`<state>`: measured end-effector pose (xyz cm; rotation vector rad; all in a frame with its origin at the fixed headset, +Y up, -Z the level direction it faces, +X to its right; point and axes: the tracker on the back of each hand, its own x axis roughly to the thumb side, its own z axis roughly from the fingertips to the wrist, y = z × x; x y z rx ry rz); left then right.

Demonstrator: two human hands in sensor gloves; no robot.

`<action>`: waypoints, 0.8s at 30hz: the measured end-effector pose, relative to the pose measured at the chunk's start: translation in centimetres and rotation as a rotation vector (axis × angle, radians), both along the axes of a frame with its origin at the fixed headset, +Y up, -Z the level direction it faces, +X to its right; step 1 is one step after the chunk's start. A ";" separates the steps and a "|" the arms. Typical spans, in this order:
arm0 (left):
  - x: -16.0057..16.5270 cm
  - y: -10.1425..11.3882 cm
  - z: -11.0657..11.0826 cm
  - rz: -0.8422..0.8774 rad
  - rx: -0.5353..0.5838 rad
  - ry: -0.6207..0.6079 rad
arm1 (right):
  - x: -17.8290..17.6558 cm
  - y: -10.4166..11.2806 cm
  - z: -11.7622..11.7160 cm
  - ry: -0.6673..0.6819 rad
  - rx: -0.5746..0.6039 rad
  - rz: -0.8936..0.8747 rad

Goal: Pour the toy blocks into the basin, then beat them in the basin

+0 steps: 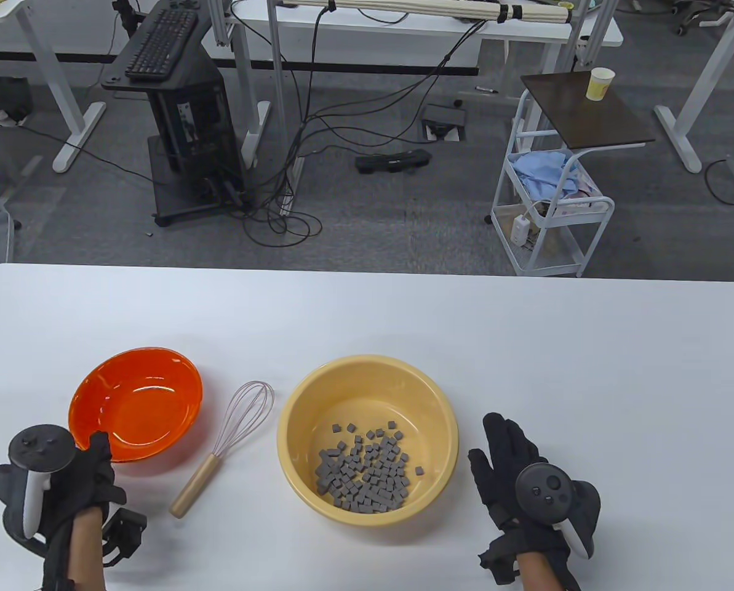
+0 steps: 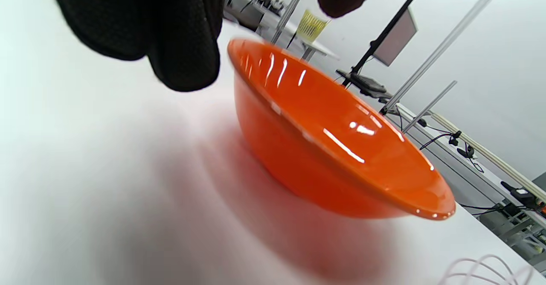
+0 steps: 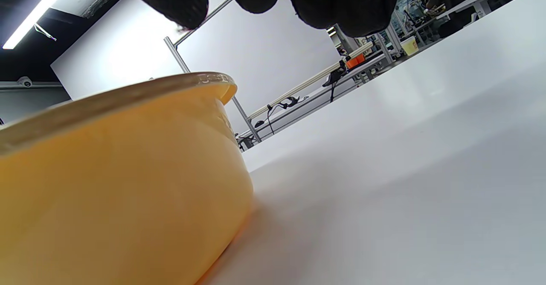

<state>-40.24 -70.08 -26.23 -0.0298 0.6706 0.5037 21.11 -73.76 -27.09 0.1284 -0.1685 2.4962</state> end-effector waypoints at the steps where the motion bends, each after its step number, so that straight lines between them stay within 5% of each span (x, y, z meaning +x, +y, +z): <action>1: 0.6 0.9 0.1 -0.057 0.045 0.005 | 0.0 0.0 0.0 0.000 0.001 -0.003; 8: 5.9 4.7 0.6 -0.473 0.240 -0.158 | 0.1 0.0 0.0 -0.005 0.013 -0.009; 12: 8.2 4.1 -0.5 -0.336 0.196 -0.376 | 0.1 -0.1 0.0 -0.003 0.009 -0.021; 16: 10.5 1.3 -2.3 -0.257 -0.202 -0.570 | -0.2 -0.3 -0.1 0.009 0.003 -0.021; 19: 11.9 -1.0 -3.0 -0.414 -0.342 -0.551 | -0.5 -0.4 -0.1 0.019 0.001 -0.025; 24: 13.2 -3.7 -3.8 -0.440 -0.580 -0.547 | -0.6 -0.5 -0.1 0.024 -0.002 -0.031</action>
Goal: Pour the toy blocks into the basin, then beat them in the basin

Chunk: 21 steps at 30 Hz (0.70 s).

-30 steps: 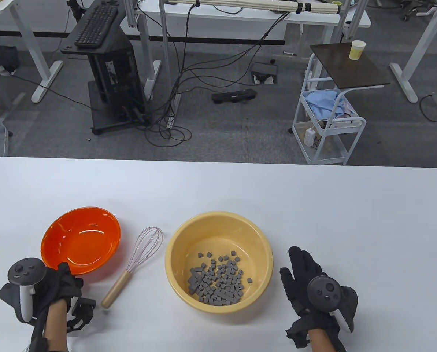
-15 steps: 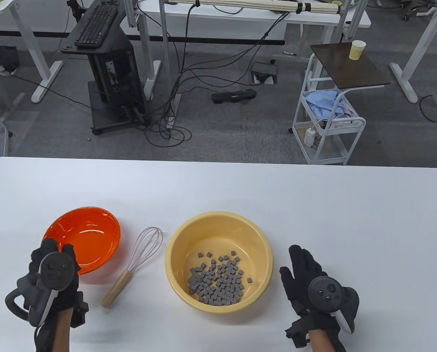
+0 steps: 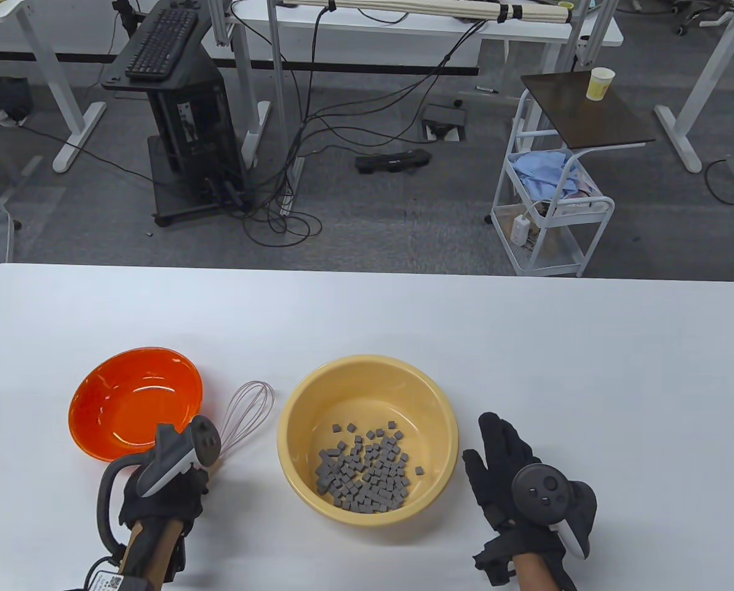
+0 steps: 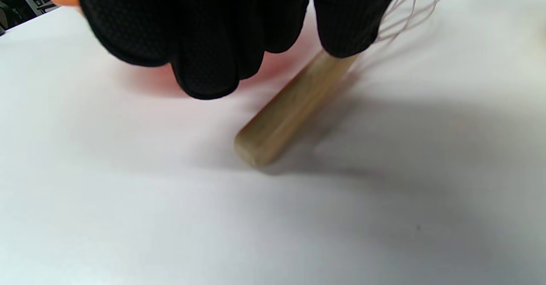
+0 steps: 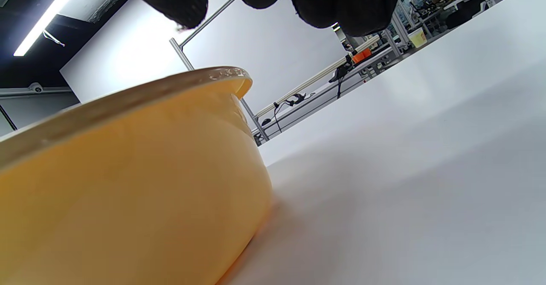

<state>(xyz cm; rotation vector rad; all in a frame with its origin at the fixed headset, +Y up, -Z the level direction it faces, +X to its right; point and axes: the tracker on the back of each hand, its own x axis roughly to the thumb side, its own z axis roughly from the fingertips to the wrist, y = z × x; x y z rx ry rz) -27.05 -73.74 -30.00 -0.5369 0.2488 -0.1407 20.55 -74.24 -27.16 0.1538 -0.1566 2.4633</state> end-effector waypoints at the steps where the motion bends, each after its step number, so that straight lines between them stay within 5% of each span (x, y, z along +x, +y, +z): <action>1: 0.3 -0.6 -0.1 -0.035 -0.024 -0.005 | 0.0 0.0 0.0 0.002 0.000 -0.004; 6: 1.4 -2.8 -0.4 -0.120 -0.094 -0.051 | -0.2 -0.1 0.0 0.007 0.000 -0.020; 12: 3.1 -1.7 -0.2 -0.118 -0.026 -0.125 | -0.1 -0.4 -0.1 0.008 -0.013 -0.059; 19: 5.0 3.3 1.9 0.032 0.295 -0.233 | 0.1 -0.6 -0.1 0.000 -0.032 -0.124; 21: 5.0 4.7 2.6 0.189 0.491 -0.327 | -0.3 -0.8 -0.1 0.015 -0.056 -0.188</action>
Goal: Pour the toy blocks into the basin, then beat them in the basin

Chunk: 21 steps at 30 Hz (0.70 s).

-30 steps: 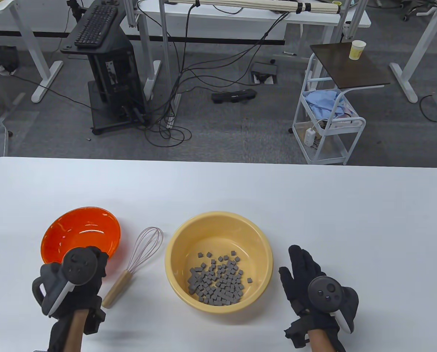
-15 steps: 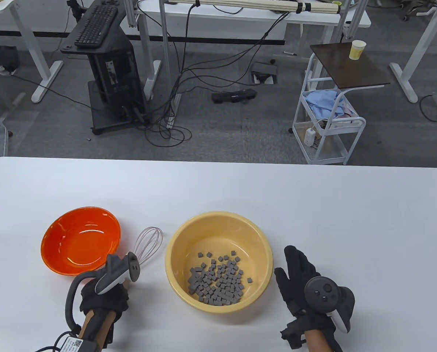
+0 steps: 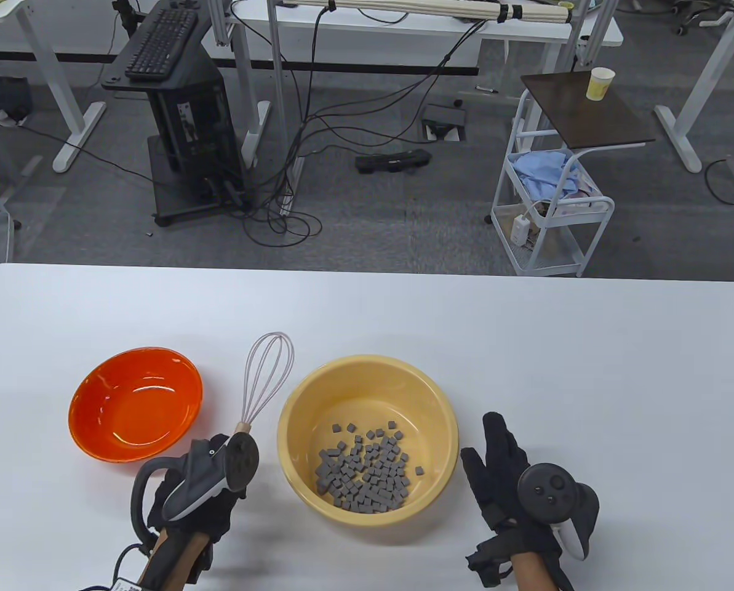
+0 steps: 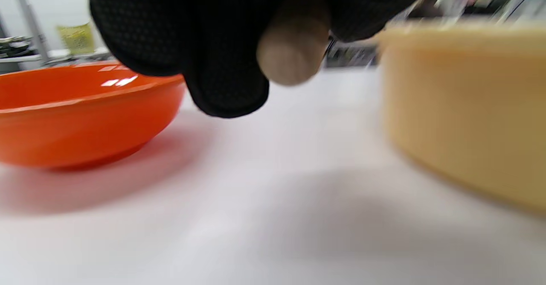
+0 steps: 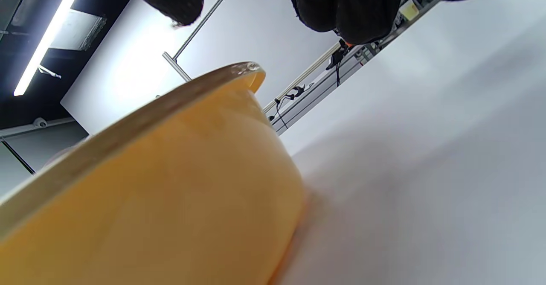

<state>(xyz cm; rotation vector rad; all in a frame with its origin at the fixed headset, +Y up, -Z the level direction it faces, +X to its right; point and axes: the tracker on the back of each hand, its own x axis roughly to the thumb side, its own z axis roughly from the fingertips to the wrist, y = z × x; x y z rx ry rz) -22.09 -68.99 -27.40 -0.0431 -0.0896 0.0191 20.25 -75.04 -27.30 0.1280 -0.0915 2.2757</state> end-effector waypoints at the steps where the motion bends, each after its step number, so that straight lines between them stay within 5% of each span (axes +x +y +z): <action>1: 0.0 0.5 0.3 0.096 0.092 -0.057 | -0.3 -0.2 0.0 0.014 -0.013 -0.043; 6: 0.2 1.0 0.9 0.177 0.188 -0.157 | -1.6 -0.9 -0.1 0.063 -0.087 -0.149; 16: 2.8 1.9 2.3 -0.054 0.362 -0.253 | -3.3 -1.9 -0.4 0.025 -0.182 -0.165; 21: 4.0 2.8 2.5 -0.171 0.354 -0.279 | -3.4 -1.8 -0.4 0.016 -0.192 -0.158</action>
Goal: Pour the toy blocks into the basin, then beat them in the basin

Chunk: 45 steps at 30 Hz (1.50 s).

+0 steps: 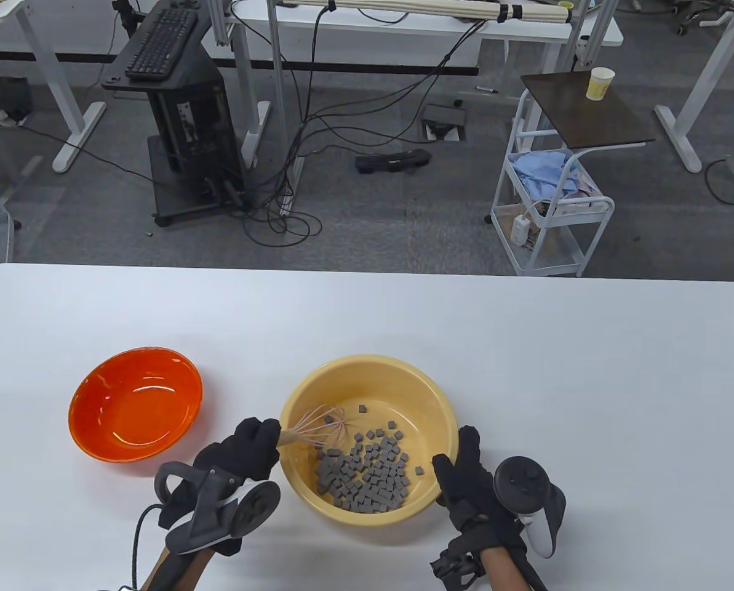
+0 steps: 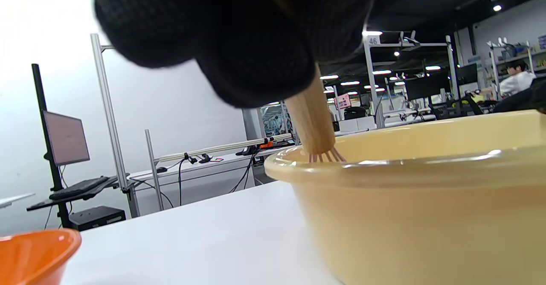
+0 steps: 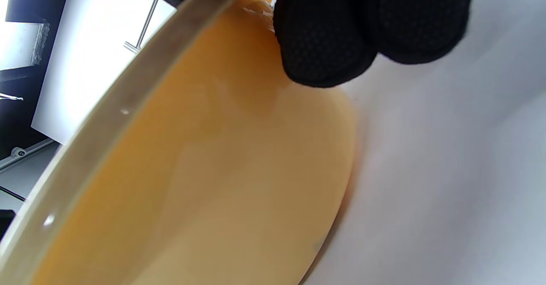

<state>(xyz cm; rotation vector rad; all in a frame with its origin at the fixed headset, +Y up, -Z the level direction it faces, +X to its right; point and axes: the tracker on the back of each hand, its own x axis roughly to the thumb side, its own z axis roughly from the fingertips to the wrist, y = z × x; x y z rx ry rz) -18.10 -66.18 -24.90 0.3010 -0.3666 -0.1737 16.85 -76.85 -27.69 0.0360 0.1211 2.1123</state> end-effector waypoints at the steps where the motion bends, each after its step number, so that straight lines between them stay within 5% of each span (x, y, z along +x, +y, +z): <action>1: 0.4 0.4 0.0 -0.030 -0.011 -0.003 | 0.0 0.0 0.0 0.001 0.003 0.008; 6: 1.8 2.8 0.2 -0.123 -0.038 -0.042 | -0.1 0.1 0.0 -0.003 0.002 0.000; 13: 2.6 5.4 -0.2 -0.076 -0.230 -0.121 | -0.2 0.1 0.0 -0.007 0.001 -0.005; 28: 4.0 3.5 -2.3 0.169 -0.413 -0.195 | 0.2 0.0 -0.2 -0.026 -0.047 -0.100; 32: 5.5 2.2 -2.4 0.083 -0.491 -0.203 | 0.2 0.0 -0.2 -0.028 -0.046 -0.104; 45: 8.6 -1.1 -2.2 -0.153 -0.223 -0.015 | 0.2 0.0 0.0 -0.022 -0.041 -0.094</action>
